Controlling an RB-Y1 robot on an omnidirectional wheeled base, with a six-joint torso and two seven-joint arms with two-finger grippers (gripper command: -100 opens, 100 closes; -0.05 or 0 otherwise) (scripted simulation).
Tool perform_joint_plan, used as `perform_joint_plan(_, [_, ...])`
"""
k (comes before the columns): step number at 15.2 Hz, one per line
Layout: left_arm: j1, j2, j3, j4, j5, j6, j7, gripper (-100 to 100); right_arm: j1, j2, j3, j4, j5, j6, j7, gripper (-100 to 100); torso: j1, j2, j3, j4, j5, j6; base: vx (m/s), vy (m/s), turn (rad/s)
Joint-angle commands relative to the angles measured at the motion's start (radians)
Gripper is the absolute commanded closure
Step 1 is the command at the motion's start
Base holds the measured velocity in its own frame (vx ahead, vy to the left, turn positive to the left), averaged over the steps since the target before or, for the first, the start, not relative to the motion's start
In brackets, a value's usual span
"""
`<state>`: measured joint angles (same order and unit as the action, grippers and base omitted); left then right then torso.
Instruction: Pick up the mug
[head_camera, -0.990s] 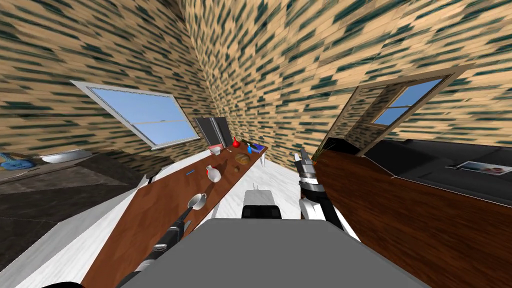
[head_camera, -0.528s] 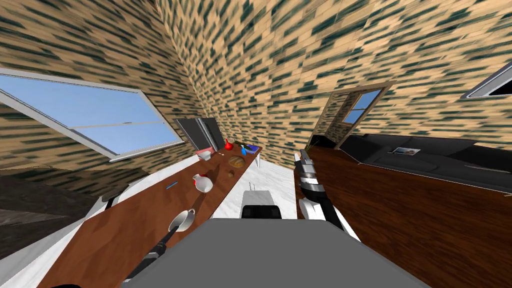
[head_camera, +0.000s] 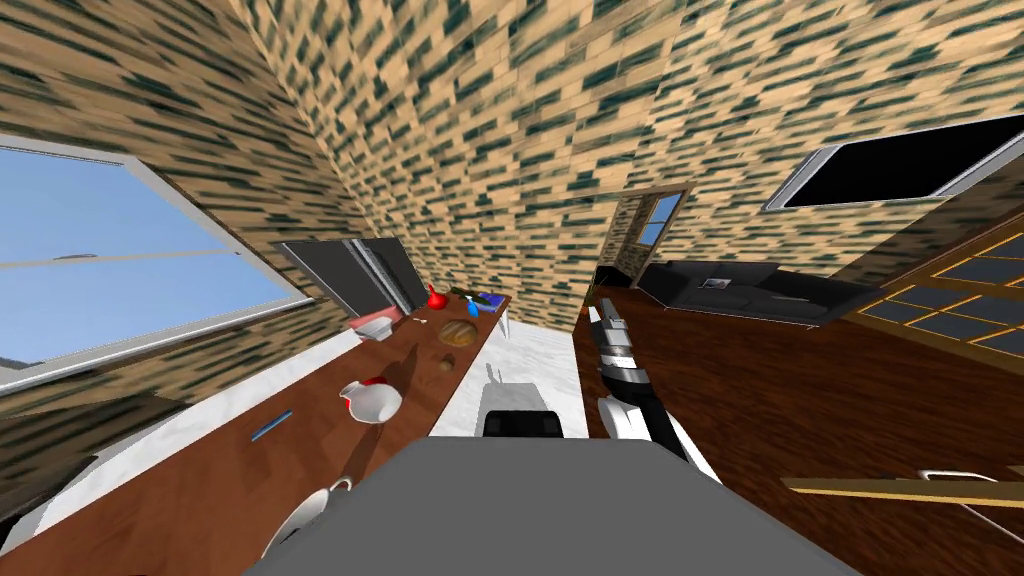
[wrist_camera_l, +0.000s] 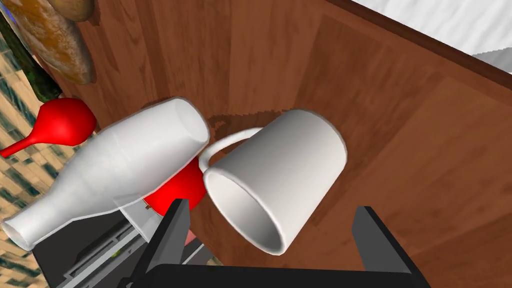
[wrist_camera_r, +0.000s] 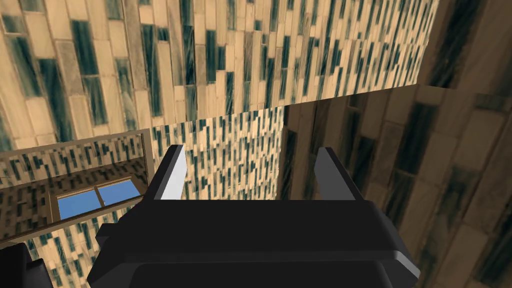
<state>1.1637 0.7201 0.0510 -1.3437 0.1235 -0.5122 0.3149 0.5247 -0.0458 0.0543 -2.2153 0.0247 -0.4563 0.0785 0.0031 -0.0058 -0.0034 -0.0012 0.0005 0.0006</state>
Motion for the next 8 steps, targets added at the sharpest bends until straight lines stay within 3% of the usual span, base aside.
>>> perform_joint_plan(1, [0.024,0.014,-0.020,0.050,-0.008,0.005,0.018,-100,0.000,0.000,0.000,0.000,0.000,0.000,0.000,0,0.000,0.000,0.000,0.000,0.000,0.000,0.061,0.048,-0.333])
perform_joint_plan(3, [0.024,0.014,-0.020,0.059,-0.008,0.005,0.018,-100,0.000,0.000,0.000,0.000,0.000,0.000,0.000,0,-0.001,0.000,0.000,0.000,0.000,0.000,0.046,0.040,-0.192])
perform_joint_plan(7, [0.070,0.034,-0.074,0.166,-0.030,0.015,0.051,-100,0.000,0.000,0.000,0.000,0.000,0.000,0.000,0,-0.002,-0.001,0.000,0.000,0.000,0.000,0.065,0.029,-0.374])
perform_joint_plan(8, [0.070,0.034,-0.074,0.166,-0.030,0.015,0.051,-100,0.000,0.000,0.000,0.000,0.000,0.000,0.000,0,-0.002,-0.001,-0.001,0.000,-0.001,0.000,0.062,0.033,-0.240])
